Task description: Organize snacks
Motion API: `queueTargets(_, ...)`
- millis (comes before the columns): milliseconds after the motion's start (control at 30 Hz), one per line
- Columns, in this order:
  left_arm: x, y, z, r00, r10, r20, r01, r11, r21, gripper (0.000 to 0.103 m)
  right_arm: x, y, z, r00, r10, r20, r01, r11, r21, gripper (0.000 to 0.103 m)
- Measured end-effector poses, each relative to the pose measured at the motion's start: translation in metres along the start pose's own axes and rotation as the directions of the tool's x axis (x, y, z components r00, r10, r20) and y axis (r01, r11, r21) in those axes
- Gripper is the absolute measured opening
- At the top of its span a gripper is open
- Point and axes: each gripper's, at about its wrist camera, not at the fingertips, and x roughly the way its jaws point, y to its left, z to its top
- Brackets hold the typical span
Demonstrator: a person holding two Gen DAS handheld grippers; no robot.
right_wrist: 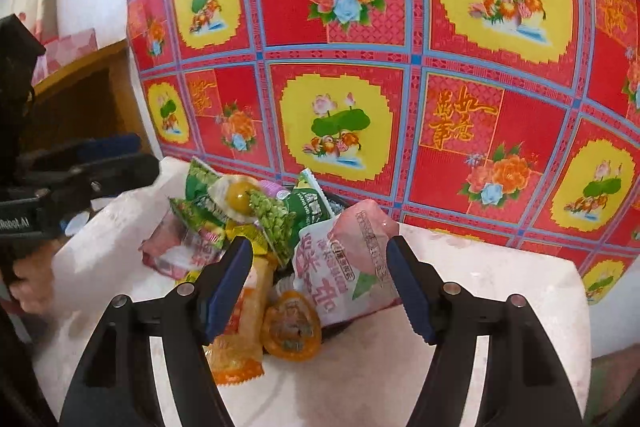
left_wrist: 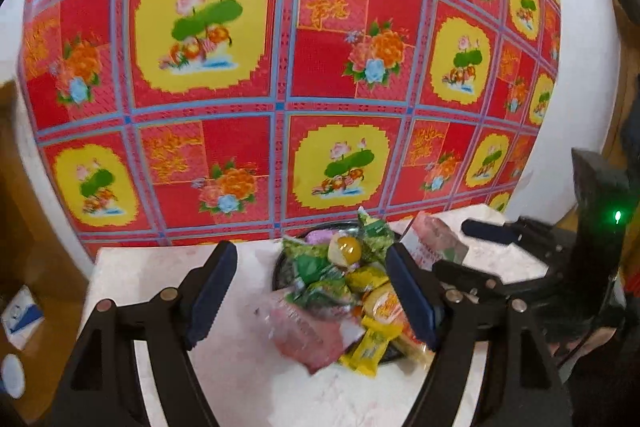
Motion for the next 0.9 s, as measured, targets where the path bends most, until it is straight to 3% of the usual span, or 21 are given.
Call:
queueTargets(267,-0.043,-0.031,-0.03,0.999,0.032,0.003,-0.032,0.994,0.102,0.08,-0.042,0.021,-0.009,0.999,-0.029,0.025,0.03,0.999,-0.034,0.071)
queueTargets(433,-0.066,-0.051,-0.057,0.998,0.046,-0.041,-0.041,0.994,0.102,0.08,-0.067,0.042,-0.026,0.999,-0.034,-0.005,0.034,0.998,-0.045,0.071)
queueTargets(567,-0.083,-0.064,-0.077,0.998,0.05,-0.034,-0.046,0.994,0.103,0.08,-0.091,0.054,-0.041,1.0,-0.026,-0.004,0.026,1.0,-0.013,0.071)
queueTargets(900,-0.12,-0.081,-0.109,0.996,0.087,-0.002,-0.087,0.993,0.076,0.08,-0.135,0.068,-0.077,0.994,-0.099,0.04,0.097,0.995,0.036,0.071)
